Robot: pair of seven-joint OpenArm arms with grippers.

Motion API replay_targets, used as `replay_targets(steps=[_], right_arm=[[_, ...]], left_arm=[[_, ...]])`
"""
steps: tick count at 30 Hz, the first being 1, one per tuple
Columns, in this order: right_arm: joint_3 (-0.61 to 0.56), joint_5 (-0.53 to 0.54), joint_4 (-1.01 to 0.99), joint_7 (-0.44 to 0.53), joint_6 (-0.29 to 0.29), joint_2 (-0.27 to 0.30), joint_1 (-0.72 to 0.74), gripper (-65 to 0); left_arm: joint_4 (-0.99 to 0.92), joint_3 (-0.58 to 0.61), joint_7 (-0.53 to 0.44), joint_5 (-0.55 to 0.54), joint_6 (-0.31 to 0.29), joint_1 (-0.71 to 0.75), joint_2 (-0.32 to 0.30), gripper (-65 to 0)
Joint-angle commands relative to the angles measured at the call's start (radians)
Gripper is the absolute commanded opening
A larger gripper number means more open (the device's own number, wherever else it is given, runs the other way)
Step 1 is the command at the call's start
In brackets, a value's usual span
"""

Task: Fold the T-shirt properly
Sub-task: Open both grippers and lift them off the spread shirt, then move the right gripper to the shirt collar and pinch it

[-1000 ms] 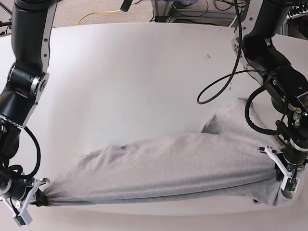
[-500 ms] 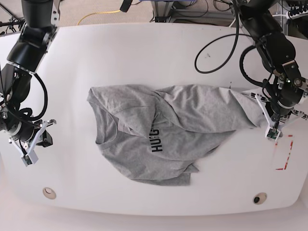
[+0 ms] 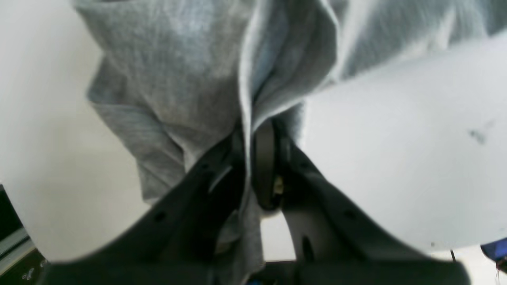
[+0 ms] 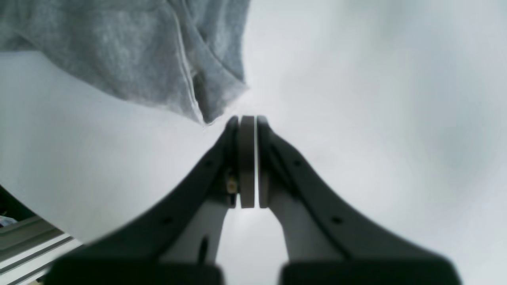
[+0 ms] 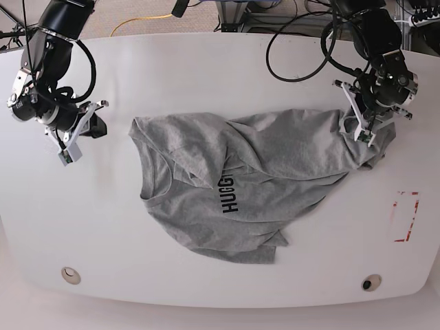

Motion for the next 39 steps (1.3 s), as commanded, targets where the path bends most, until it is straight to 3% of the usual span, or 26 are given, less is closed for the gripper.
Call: replay_targets(steps=[1, 5, 7, 14, 17, 24, 26, 32, 39], right_arm=[[0.005, 0.009, 0.037, 0.020, 0.001, -0.001, 0.017, -63.7], [0.005, 0.016, 0.088, 0.020, 0.001, -0.019, -0.044, -60.6], [0.002, 0.017, 0.109, 0.022, 0.001, -0.034, -0.052, -55.5], [-0.008, 0.017, 0.186, 0.022, 0.001, -0.111, -0.047, -20.9], [-0.051, 0.011, 0.186, 0.023, 0.001, -0.131, -0.035, -11.6], [-0.288, 0.002, 0.183, 0.135, 0.001, -0.128, 0.022, -17.1], [-0.338, -0.050, 0.170, 0.146, 0.001, -0.137, 0.060, -19.0], [-0.475, -0.336, 0.111, 0.221, 0.001, -0.203, 0.140, -19.7], [-0.624, -0.474, -0.044, 0.328, 0.001, -0.215, 0.227, -19.7]], left_arm=[[0.021, -0.004, -0.009, 0.009, -0.001, -0.004, -0.014, -64.6], [0.023, -0.012, -0.009, 0.009, -0.001, 0.065, -0.033, -64.6], [0.023, -0.027, -0.011, 0.009, -0.001, 0.091, -0.034, -64.6], [0.023, -0.061, -0.118, 0.007, -0.001, 0.168, -0.034, -64.6], [0.023, -0.084, -0.133, 0.007, -0.001, 0.174, -0.034, -64.6], [0.019, -0.101, -0.133, 0.005, -0.001, 0.169, -0.040, -64.6], [0.019, -0.101, -0.135, 0.005, -0.001, 0.166, -0.042, -64.6], [0.015, -0.100, -0.135, 0.005, -0.001, 0.146, -0.050, -64.6], [0.018, -0.080, -0.135, 0.004, -0.001, 0.137, -0.066, -64.6]])
